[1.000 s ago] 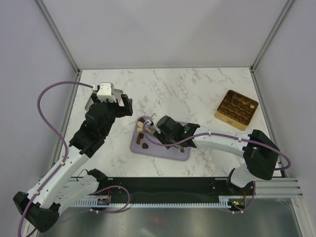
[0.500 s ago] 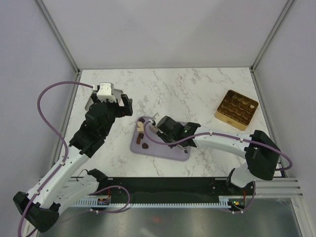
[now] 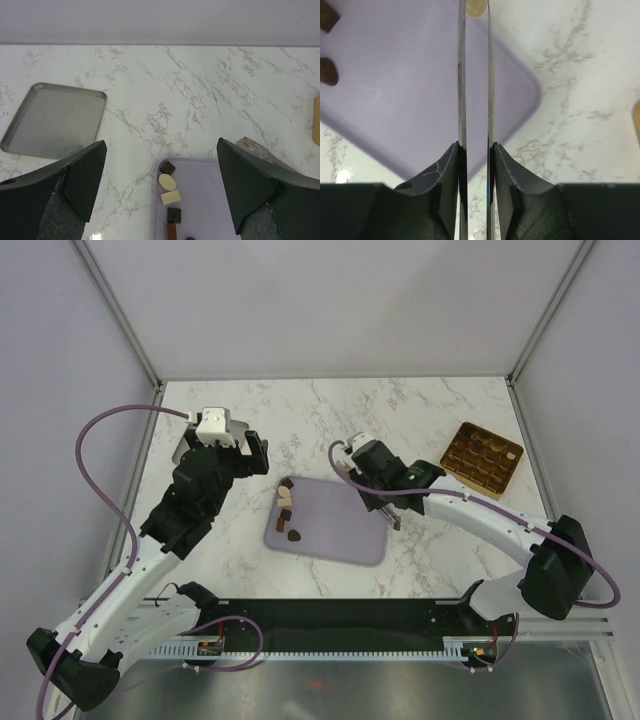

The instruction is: Pack the chocolate

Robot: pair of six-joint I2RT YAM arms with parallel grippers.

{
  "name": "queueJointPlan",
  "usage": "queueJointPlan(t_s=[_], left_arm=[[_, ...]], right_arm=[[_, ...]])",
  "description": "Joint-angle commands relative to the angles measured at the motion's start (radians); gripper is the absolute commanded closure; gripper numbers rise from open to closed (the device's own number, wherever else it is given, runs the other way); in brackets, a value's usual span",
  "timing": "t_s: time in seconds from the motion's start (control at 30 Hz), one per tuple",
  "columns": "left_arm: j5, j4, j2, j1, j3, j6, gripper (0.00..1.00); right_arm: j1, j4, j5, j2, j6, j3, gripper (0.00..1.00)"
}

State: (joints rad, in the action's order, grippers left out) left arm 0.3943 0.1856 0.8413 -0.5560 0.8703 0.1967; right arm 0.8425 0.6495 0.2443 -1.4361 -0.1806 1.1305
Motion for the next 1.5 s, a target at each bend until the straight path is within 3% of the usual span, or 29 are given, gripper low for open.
queueJointPlan(t_s=[0.0, 0.33, 0.53, 0.83, 1.47], left_arm=[[0.032, -0.028, -0.011, 0.002, 0.024, -0.037, 0.0], [0.029, -0.026, -0.013, 0.002, 0.024, -0.036, 0.0], [0.028, -0.026, -0.015, 0.002, 0.024, -0.036, 0.0], [0.029, -0.028, -0.01, 0.002, 0.026, -0.036, 0.0], [0.028, -0.026, -0.005, 0.002, 0.026, -0.036, 0.0]], right_arm=[[-0.12, 0.059, 0.036, 0.074, -0.03, 0.06, 0.62], [-0.541, 0.142, 0.106, 0.085, -0.091, 0.164, 0.62], [-0.715, 0.142, 0.107, 0.039, -0.117, 0.176, 0.63], [-0.801, 0.142, 0.13, -0.015, -0.134, 0.164, 0.63], [-0.81, 0.136, 0.136, -0.079, -0.158, 0.133, 0.58]])
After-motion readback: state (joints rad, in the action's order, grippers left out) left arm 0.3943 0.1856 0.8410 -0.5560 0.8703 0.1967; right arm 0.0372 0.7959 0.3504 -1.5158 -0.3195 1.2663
